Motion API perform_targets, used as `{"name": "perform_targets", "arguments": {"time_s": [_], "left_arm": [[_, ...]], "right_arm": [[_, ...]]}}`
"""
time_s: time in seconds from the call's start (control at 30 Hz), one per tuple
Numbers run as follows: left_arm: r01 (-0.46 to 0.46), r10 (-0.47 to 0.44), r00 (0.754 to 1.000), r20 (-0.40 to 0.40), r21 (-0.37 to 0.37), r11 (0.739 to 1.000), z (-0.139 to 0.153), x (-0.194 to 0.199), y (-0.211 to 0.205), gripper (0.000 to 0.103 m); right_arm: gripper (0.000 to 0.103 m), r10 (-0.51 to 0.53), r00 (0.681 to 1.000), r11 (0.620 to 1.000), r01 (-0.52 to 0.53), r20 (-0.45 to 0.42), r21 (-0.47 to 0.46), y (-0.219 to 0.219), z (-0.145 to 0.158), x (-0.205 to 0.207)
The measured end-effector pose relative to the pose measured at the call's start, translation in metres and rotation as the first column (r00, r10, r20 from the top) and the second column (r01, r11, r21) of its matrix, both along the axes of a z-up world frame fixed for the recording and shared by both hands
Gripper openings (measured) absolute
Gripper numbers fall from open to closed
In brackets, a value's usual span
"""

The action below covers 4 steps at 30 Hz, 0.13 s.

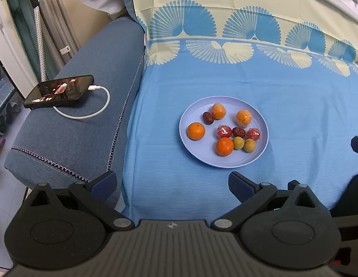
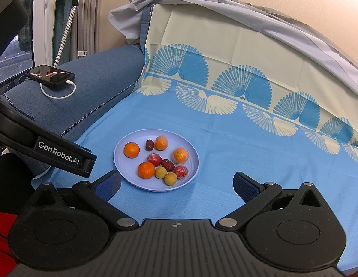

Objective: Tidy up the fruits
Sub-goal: 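Lift both tools back from the plate and hold still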

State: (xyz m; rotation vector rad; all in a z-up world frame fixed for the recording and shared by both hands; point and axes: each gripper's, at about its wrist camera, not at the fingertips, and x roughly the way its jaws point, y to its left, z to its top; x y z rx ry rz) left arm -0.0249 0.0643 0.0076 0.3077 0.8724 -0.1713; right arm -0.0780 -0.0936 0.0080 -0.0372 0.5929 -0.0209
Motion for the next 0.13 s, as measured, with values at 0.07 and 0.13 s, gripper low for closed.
{"name": "perform_targets", "arguments": {"time_s": [0.07, 0.13], "left_arm": [[0.001, -0.001, 1.000, 0.012, 0.010, 1.000, -0.0004, -0.0012, 0.0002, 0.103], [0.002, -0.002, 1.000, 0.010, 0.010, 1.000, -0.0006, -0.0012, 0.0007, 0.103]], "right_arm": [[0.102, 0.002, 1.000, 1.000, -0.002, -0.001, 0.000, -0.0002, -0.0010, 0.0002], [0.102, 0.003, 1.000, 1.000, -0.003, -0.003, 0.001, -0.0012, -0.0029, 0.0004]]}}
